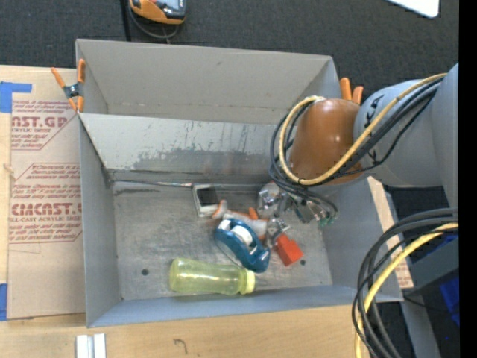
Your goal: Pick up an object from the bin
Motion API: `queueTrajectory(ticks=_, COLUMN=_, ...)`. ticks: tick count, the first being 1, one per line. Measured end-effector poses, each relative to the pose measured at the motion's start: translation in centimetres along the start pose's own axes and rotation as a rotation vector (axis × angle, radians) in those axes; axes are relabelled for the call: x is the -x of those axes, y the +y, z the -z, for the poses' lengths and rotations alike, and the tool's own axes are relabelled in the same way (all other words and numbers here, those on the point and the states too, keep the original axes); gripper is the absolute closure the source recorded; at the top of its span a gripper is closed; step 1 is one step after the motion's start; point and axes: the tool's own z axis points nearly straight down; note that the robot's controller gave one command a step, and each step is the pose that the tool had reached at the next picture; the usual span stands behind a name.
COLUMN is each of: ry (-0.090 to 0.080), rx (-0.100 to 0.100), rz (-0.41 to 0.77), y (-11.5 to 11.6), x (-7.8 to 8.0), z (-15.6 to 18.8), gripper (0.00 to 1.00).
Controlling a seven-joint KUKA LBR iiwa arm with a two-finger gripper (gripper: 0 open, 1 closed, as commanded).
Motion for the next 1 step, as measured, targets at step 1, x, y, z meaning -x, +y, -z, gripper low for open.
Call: queueTrajectory(ticks=1, ry=0.0, rx=0.0, rz=0.0, y=0.0, x=0.0, z=0.0, gripper=1.0)
